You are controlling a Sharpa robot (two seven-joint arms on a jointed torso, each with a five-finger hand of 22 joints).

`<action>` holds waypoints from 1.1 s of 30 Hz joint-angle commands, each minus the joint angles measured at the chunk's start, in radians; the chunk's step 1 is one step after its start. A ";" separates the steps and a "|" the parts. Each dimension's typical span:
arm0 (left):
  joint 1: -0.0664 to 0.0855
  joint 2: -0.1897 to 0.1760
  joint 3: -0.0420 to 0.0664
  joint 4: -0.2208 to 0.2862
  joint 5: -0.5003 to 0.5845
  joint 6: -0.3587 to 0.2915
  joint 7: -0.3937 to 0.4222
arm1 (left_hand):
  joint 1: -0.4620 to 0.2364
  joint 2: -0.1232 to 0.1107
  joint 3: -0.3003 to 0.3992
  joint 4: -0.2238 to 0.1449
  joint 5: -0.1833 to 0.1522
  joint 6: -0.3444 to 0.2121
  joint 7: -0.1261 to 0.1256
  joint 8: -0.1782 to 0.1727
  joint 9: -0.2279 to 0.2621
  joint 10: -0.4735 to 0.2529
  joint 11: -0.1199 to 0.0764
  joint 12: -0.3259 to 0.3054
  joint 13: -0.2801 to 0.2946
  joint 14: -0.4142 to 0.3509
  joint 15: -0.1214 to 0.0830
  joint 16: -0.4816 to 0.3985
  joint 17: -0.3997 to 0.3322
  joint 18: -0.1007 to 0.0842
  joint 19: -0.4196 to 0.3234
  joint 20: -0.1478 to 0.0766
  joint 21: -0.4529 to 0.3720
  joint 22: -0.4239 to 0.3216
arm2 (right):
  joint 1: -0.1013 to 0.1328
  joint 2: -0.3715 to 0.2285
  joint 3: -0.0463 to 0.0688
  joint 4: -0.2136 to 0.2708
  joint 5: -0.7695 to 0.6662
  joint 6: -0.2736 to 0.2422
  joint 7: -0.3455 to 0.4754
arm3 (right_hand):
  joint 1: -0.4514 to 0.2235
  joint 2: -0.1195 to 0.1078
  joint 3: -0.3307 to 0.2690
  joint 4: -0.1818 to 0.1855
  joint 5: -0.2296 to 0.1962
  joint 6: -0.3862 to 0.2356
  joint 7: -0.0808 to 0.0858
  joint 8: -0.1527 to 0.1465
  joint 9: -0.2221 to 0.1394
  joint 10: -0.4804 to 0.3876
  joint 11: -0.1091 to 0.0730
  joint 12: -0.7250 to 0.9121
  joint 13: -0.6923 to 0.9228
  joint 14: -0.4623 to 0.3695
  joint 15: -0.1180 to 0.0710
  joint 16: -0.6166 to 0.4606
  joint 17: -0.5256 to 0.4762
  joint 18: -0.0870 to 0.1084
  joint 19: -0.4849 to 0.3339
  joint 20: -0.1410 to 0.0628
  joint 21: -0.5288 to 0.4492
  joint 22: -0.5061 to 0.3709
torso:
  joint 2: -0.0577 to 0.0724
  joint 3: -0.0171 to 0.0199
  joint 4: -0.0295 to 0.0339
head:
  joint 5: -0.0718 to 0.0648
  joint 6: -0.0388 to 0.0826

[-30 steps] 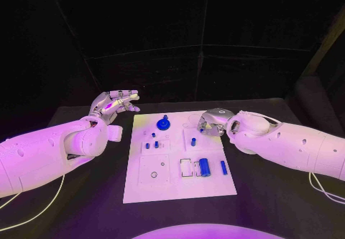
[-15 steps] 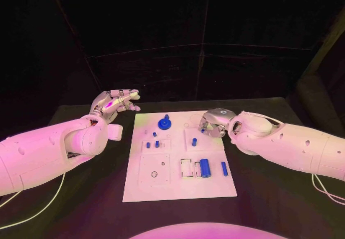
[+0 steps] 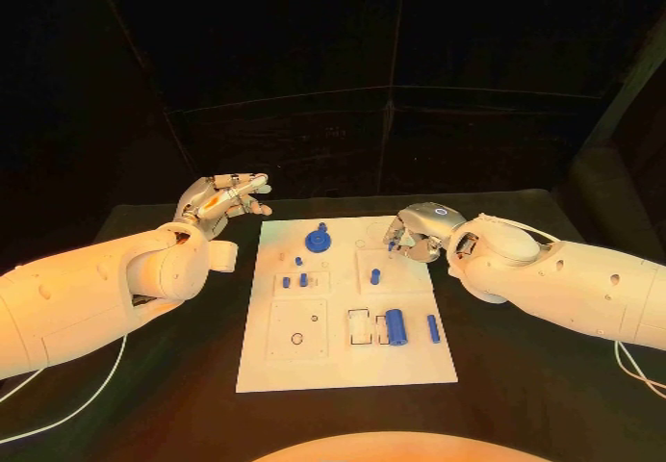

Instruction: Assemble the parts on the task board

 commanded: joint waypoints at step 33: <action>0.002 0.023 0.001 0.015 -0.005 0.027 0.001 | 0.006 0.002 -0.007 -0.004 0.002 -0.011 0.001 0.009 0.001 -0.014 0.001 0.013 0.002 -0.011 0.000 0.010 -0.005 0.004 -0.004 0.005 -0.008 -0.006 | -0.020 0.155 -0.036 0.157 0.028 0.023 0.009 | -0.010 -0.003 0.018 -0.007 0.000 0.006 0.001 0.002 0.000 0.006 0.003 -0.008 -0.001 0.029 -0.007 0.008 0.005 0.009 0.011 -0.001 0.010 0.006 | 0.001 -0.0031 0.0004 | 0.109 -0.031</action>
